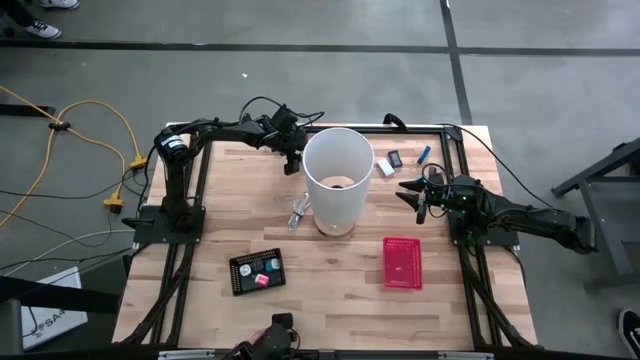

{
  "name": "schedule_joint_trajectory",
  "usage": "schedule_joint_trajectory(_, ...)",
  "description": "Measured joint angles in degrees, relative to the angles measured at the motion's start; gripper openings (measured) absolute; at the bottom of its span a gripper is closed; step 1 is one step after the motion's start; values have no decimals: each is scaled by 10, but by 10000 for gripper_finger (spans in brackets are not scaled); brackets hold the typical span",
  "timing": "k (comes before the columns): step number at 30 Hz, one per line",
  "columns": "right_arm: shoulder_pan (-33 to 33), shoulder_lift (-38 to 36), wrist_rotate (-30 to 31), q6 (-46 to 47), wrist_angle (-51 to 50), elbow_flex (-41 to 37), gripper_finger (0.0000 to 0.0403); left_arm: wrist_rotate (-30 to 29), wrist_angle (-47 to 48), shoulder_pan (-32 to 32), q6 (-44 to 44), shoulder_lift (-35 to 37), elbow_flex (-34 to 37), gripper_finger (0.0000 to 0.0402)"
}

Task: Pick & Place Office items
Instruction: Put the purple charger adapter into the black bin

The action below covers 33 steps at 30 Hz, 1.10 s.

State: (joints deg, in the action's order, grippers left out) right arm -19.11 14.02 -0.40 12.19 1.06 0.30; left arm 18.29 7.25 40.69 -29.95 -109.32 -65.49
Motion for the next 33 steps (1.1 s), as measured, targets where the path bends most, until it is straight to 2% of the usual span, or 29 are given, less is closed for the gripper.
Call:
schedule_joint_trajectory(5, 0, 0, 0, 0, 0, 0, 160, 4, 0, 0, 3, 0, 0, 141)
schedule_joint_trajectory(16, 0, 0, 0, 0, 0, 0, 160, 6, 3, 6, 14, 13, 0, 137)
schedule_joint_trajectory(24, 0, 0, 0, 0, 0, 0, 160, 6, 59, 25, 55, 90, 0, 136)
schedule_joint_trajectory(33, 0, 0, 0, 0, 0, 0, 160, -31, 210, 13, 102, 207, 0, 135)
